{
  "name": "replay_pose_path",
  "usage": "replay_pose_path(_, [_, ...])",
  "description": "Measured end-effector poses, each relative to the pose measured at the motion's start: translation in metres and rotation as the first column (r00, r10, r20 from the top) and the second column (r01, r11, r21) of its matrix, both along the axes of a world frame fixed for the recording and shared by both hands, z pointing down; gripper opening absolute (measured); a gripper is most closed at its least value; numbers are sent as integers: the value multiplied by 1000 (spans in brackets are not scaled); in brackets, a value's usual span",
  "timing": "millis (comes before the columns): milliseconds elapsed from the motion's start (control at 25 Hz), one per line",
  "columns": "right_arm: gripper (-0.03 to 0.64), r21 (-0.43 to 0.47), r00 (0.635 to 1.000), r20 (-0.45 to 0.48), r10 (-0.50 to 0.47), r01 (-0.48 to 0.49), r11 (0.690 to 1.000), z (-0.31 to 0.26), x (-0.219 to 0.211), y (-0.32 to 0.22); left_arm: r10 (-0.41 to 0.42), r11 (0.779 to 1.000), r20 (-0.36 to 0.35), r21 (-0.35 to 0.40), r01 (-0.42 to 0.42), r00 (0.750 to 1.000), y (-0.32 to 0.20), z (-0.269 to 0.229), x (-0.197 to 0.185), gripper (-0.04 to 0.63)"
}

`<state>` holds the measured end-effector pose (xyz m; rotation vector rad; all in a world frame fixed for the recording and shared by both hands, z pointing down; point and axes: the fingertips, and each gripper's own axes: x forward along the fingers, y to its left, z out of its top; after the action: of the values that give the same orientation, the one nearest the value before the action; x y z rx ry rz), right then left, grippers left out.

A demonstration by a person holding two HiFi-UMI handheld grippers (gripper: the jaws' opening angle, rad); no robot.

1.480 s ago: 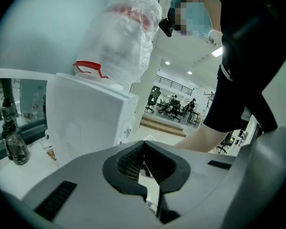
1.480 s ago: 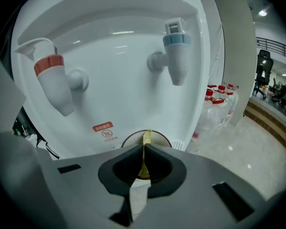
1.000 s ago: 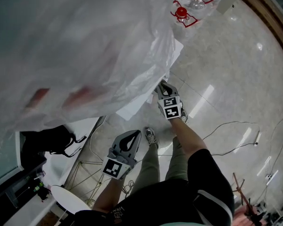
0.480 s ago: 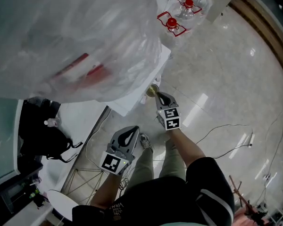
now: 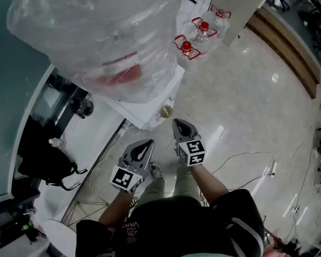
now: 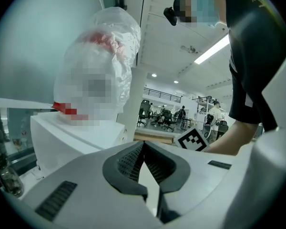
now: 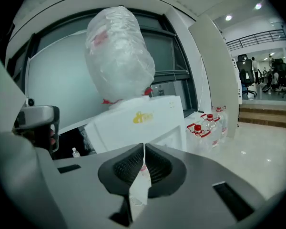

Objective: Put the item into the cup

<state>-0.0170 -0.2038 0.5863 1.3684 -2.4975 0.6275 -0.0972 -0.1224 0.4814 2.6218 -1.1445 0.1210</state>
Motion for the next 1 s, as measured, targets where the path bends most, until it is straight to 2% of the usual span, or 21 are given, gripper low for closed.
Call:
replay_pose_path(440, [46,107,999,43,-13,9,994,-98,-5,59,-20,997,-14,77,21,1000,19,-44,-20,20])
replay_pose_path(720, [46,169,999,45,-30,22,985,-144,-3,92,-15,995,-19,96,17,1000,40,-58,-28,20])
replay_pose_path(1000, [46,217,997,71,-11,-5,976,-177,-2,121,11,993,-12,118,-10,1000,58,-75,-32,20])
